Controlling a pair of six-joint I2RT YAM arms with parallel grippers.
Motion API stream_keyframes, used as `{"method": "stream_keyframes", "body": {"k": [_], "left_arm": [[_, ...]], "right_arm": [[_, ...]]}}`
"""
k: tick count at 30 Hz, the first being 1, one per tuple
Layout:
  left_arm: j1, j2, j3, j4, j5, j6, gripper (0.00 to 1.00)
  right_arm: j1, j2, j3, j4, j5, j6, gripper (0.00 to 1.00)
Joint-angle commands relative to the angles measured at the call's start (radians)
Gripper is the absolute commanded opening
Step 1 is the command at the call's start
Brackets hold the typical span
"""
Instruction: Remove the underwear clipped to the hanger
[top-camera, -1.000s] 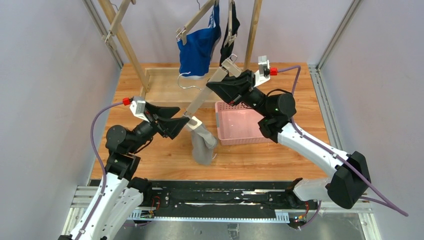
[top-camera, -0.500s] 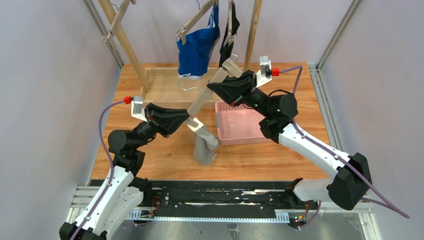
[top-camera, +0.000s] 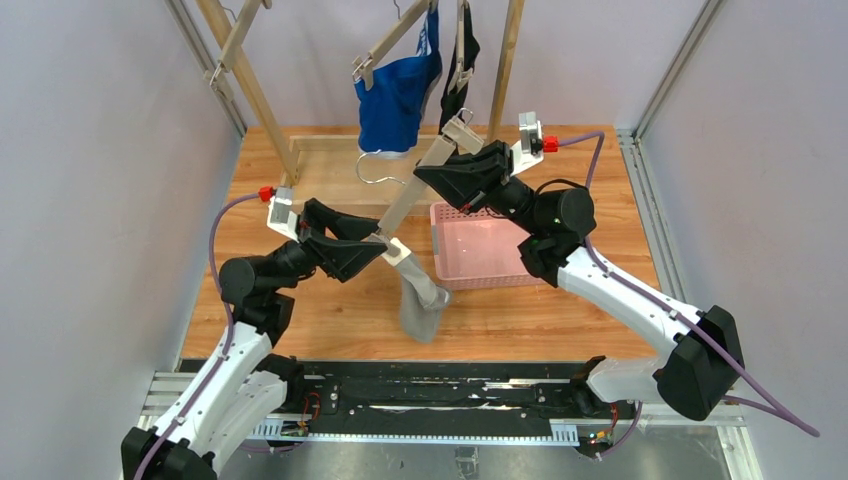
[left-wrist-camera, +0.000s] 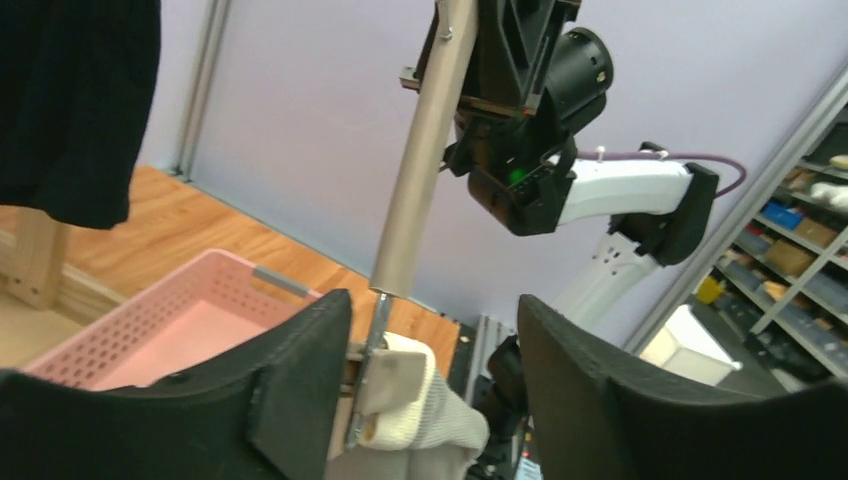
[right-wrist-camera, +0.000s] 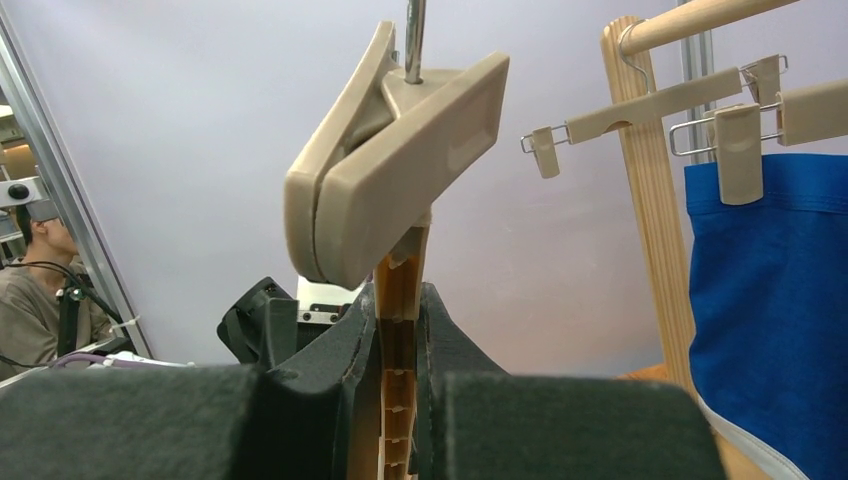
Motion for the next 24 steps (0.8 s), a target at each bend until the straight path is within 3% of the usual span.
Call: {"method": "stream_keyframes", "body": {"k": [1, 24], "left_arm": [[-0.004, -0.047, 0.008, 0.008, 0.009, 0.014, 0.72], [-0.004, -0.092, 0.013, -0.139, -0.111, 0.141, 0.77]], "right_arm": [[0.005, -0.017, 0.019, 0.038, -0.004, -0.012, 0.01], [0.005, -0.059, 0.024, 0.05, -0.045, 0.017, 0.01]]}}
